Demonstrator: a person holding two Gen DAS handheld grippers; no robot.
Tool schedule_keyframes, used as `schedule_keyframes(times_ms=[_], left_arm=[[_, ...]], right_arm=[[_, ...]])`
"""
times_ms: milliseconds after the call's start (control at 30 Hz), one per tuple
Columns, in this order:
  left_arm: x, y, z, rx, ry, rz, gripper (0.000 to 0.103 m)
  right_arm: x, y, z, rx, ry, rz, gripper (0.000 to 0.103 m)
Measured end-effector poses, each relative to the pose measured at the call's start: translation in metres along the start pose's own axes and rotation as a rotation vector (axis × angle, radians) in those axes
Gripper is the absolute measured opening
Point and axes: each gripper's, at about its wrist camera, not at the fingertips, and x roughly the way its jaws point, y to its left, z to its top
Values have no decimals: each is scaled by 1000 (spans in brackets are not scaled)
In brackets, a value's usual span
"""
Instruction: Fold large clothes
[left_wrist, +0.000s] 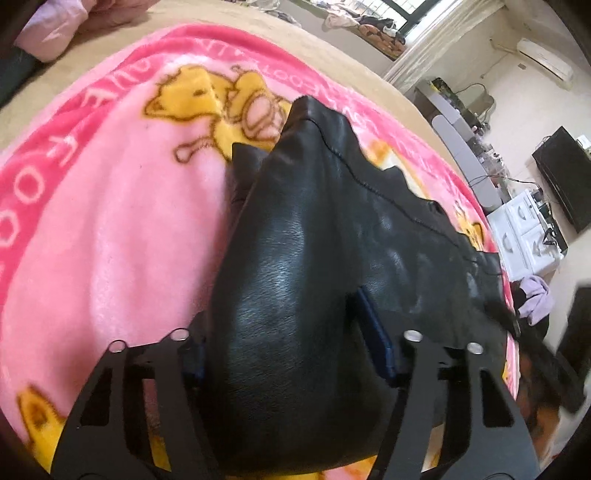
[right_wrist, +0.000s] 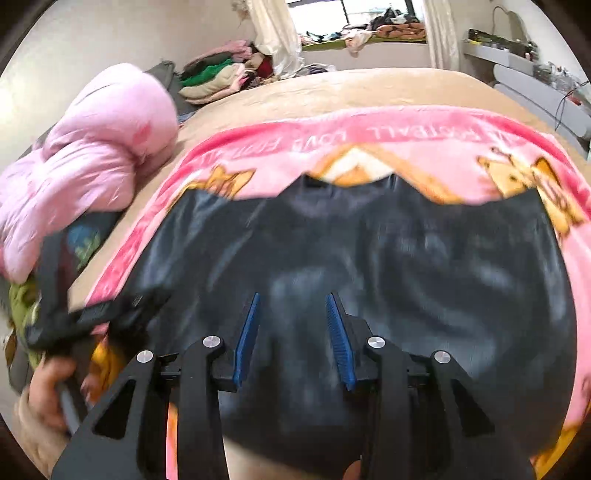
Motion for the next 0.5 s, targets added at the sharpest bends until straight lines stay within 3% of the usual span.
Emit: schedule_keyframes(times_ms=[133, 267, 400, 500], left_arm=[[-12, -7, 6, 19, -33, -16, 46], [-21, -13, 9, 36, -57, -35, 40], [-23, -19, 9, 61, -68, -23, 39], [-26, -20, 8, 60, -69, -29, 39]], right_arm=[[37, -10, 29, 21, 27, -82, 31], [76, -26, 23, 72, 102, -125, 27], [75, -27, 21, 69, 91, -108, 26], [44, -22, 18, 54, 49, -74, 25]])
